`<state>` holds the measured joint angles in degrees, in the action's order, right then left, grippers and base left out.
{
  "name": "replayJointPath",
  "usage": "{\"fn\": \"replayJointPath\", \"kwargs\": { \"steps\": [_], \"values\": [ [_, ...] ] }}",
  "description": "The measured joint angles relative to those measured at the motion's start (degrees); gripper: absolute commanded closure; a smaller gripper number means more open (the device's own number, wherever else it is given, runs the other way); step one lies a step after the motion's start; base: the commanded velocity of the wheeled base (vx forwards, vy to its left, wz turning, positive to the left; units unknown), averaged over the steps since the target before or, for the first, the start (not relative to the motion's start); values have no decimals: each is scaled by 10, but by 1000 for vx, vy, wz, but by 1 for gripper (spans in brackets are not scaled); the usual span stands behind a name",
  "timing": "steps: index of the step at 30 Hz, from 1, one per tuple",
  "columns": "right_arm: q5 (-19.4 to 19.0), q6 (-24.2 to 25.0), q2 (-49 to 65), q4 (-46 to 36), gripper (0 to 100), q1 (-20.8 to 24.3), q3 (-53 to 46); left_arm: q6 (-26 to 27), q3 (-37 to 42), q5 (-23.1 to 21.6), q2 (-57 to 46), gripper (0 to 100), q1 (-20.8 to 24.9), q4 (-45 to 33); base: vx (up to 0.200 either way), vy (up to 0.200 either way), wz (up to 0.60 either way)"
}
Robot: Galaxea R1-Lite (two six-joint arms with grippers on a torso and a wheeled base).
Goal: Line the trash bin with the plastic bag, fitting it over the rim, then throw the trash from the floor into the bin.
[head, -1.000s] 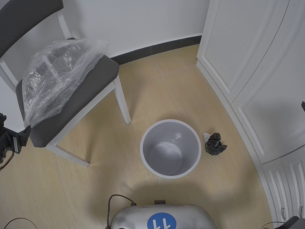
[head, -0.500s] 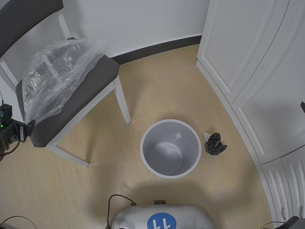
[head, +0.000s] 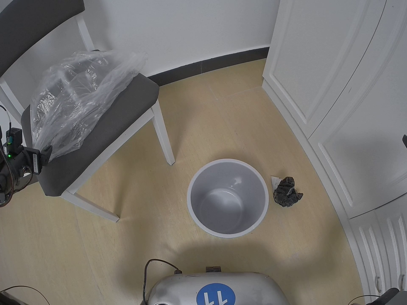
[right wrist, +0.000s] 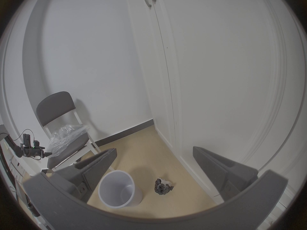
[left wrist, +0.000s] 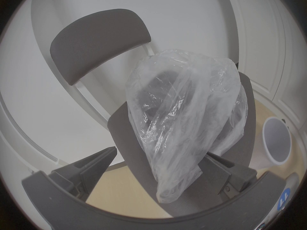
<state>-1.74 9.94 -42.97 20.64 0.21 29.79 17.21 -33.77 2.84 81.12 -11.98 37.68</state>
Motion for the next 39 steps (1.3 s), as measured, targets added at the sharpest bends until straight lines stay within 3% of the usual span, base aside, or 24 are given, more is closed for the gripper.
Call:
{"fn": "replayJointPath", "kwargs": {
  "steps": [9,39],
  "values": [
    [-1,0,4,0,0,0,0,-21,-22,-31,20,0,0,1,0,0,0],
    [-1,0,11,0,0,16,-1,-69,-67,-35,40,0,3,18,0,0,0]
  ]
}}
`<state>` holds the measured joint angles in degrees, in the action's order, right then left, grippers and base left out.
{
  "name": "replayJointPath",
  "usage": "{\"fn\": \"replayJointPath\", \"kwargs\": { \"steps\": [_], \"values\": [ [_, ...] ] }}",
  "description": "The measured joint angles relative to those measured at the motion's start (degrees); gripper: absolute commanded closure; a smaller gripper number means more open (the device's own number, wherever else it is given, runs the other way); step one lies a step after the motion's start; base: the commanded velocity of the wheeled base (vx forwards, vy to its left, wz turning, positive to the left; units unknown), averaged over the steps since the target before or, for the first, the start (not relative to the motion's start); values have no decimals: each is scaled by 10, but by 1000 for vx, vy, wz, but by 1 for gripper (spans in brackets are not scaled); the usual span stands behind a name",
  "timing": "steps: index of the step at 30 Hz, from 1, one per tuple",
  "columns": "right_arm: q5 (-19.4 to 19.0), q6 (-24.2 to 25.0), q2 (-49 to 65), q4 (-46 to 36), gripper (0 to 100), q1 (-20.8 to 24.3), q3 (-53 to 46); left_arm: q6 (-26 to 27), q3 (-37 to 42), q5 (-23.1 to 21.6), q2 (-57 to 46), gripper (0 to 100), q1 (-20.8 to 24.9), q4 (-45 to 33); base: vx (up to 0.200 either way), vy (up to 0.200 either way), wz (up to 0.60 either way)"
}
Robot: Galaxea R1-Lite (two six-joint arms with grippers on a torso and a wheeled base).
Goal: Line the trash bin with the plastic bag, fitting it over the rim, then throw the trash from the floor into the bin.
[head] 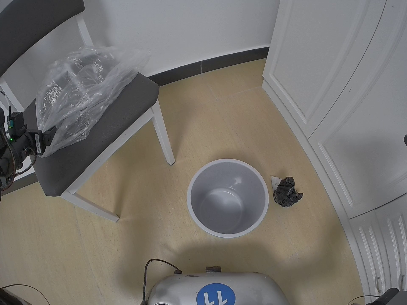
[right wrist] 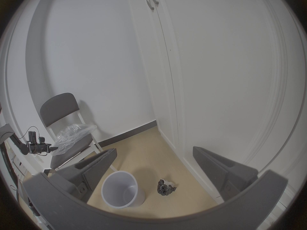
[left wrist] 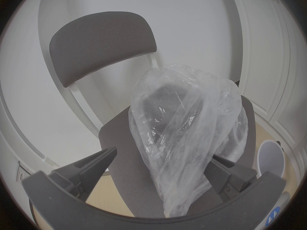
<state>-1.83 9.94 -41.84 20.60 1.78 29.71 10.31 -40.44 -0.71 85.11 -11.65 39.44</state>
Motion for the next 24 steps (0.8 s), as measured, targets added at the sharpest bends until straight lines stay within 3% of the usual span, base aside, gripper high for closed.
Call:
{"fn": "replayJointPath", "kwargs": {
  "steps": [13,14,20,24],
  "values": [
    [0,0,0,0,0,1,0,-1,-13,1,14,0,4,0,0,0,0],
    [0,0,0,0,0,1,0,-1,-13,1,14,100,4,0,0,0,0],
    [0,0,0,0,0,1,-1,-7,-11,0,17,100,10,0,0,0,0],
    [0,5,-2,-1,0,1,-2,-45,-9,-9,19,100,24,0,0,0,0]
  ]
}}
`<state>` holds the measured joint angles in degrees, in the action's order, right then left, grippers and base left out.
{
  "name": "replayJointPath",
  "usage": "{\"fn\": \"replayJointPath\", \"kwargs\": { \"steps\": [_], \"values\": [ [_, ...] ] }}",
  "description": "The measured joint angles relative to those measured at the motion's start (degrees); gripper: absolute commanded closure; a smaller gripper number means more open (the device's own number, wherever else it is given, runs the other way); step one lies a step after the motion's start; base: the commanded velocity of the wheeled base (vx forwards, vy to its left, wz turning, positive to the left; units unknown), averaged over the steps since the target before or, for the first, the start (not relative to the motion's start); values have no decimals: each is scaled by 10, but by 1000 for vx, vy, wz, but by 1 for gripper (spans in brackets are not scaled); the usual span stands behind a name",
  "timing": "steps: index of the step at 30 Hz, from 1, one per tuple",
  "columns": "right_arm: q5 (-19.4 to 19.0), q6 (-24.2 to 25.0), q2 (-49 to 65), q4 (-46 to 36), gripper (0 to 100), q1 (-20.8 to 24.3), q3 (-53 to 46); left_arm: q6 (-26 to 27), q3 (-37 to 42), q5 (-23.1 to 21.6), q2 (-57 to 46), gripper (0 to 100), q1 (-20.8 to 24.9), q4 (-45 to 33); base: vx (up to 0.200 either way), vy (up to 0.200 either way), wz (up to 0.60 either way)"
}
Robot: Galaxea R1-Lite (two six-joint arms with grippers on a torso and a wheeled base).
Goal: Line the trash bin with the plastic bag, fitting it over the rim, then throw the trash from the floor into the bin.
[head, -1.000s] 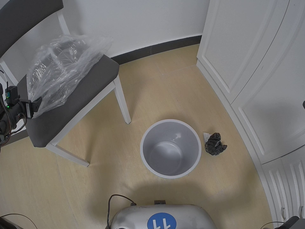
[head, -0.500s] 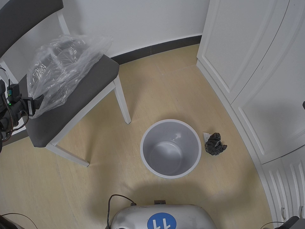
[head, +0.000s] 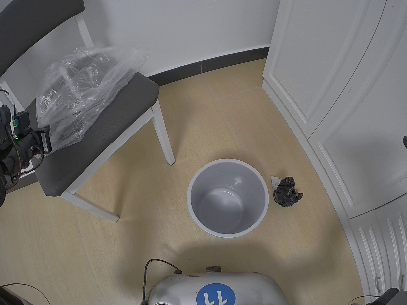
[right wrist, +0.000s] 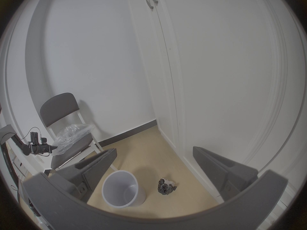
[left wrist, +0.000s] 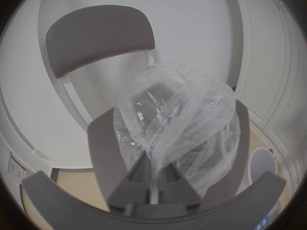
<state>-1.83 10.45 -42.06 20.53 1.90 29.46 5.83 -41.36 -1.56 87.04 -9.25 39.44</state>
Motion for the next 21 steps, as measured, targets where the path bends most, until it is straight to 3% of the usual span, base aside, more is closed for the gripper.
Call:
{"fn": "replayJointPath", "kwargs": {
  "steps": [6,21],
  "values": [
    [1,6,-11,1,0,0,-3,-53,4,-25,-5,100,20,0,0,0,0],
    [5,4,-16,-1,0,-1,-10,-153,81,-22,-86,100,82,34,0,0,0]
  ]
}}
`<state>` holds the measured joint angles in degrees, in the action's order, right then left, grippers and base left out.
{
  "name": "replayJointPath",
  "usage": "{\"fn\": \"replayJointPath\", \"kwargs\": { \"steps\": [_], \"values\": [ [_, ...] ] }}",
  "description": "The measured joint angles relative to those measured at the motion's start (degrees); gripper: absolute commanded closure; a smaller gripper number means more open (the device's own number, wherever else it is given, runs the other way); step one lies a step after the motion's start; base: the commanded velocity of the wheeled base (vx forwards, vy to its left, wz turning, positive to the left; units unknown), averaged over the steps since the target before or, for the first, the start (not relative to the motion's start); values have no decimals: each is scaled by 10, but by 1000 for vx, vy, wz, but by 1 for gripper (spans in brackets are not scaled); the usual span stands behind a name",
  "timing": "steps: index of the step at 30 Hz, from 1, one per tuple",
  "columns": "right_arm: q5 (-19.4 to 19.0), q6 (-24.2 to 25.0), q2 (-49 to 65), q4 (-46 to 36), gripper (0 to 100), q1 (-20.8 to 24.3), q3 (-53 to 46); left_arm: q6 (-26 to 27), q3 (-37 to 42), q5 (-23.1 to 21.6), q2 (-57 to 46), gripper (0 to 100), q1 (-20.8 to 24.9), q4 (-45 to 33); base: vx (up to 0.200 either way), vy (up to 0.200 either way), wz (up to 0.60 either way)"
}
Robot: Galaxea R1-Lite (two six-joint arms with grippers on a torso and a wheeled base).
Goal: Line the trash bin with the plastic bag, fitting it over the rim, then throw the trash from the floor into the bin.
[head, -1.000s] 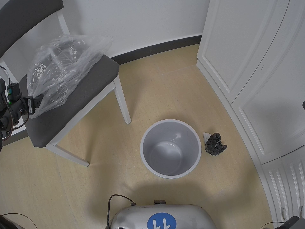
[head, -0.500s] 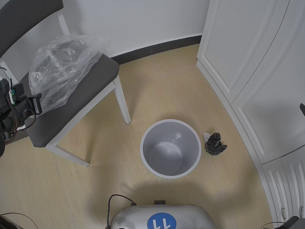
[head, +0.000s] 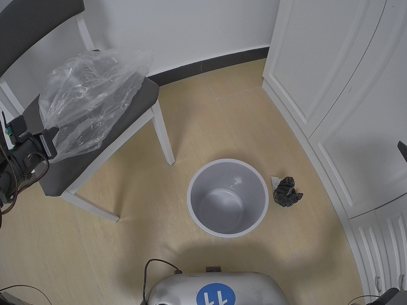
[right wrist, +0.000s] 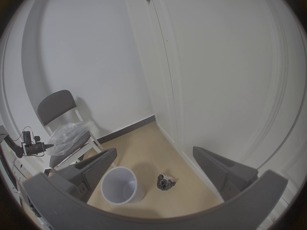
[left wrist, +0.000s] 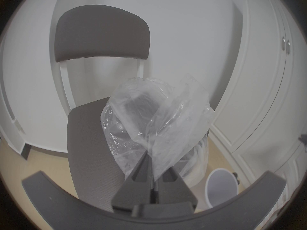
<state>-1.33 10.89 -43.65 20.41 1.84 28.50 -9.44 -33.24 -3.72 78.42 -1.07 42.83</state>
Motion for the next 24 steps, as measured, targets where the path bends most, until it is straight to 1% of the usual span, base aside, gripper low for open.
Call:
{"fn": "replayJointPath", "kwargs": {
  "steps": [2,5,9,12,16,18,21,24],
  "values": [
    [0,0,-2,0,0,0,-1,-29,6,0,-8,100,6,4,0,0,0],
    [1,6,-9,7,0,1,0,-63,14,0,-21,100,32,10,0,0,0],
    [15,49,-29,49,0,5,8,-79,11,1,-36,100,73,21,0,0,0],
    [43,73,-48,74,0,20,11,-82,5,2,-49,100,107,29,0,0,0],
    [92,85,-77,82,0,71,6,-80,4,3,-81,100,166,30,0,0,0],
    [107,88,-91,89,0,98,-1,-75,7,3,-102,100,199,29,0,0,0],
    [118,89,-109,105,0,149,-17,-62,13,5,-138,100,247,20,0,0,0],
    [122,88,-122,123,0,192,-41,-43,19,10,-165,100,282,9,0,0,0]
  ]
}}
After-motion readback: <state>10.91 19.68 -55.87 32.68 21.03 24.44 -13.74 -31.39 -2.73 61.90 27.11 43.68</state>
